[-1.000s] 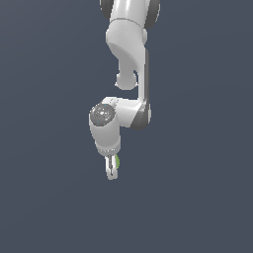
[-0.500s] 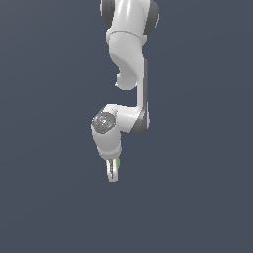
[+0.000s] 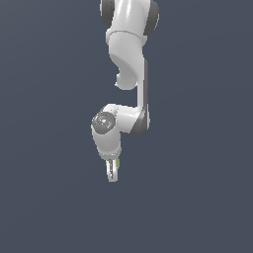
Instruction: Pick up the object and move it to a goal position.
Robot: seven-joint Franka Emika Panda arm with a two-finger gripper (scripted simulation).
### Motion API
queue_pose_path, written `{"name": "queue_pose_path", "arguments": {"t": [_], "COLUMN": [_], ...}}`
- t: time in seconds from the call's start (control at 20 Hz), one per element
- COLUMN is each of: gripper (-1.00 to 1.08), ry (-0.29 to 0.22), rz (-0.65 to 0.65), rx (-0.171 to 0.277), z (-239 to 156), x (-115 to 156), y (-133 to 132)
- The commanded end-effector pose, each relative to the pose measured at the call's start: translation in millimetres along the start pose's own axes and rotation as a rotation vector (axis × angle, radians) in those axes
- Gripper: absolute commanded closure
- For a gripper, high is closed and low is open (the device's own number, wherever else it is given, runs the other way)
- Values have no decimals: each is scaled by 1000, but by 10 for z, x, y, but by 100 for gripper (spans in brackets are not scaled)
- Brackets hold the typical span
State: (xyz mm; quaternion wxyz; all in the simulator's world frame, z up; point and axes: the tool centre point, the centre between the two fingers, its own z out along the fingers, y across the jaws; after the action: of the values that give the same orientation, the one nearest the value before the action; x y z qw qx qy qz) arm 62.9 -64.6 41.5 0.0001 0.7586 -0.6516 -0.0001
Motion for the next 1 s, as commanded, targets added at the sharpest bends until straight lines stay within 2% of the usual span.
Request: {"name": "queue_pose_path", "arguments": {"t": [0.0, 0.45, 0.95], "gripper": [108, 108, 108], "ry": [0, 0, 0], "rz": [0, 1, 2], "rx": [0, 1, 0], "z": [-4, -334, -1320], "x": [0, -57, -228], "y": [-2, -13, -54]}}
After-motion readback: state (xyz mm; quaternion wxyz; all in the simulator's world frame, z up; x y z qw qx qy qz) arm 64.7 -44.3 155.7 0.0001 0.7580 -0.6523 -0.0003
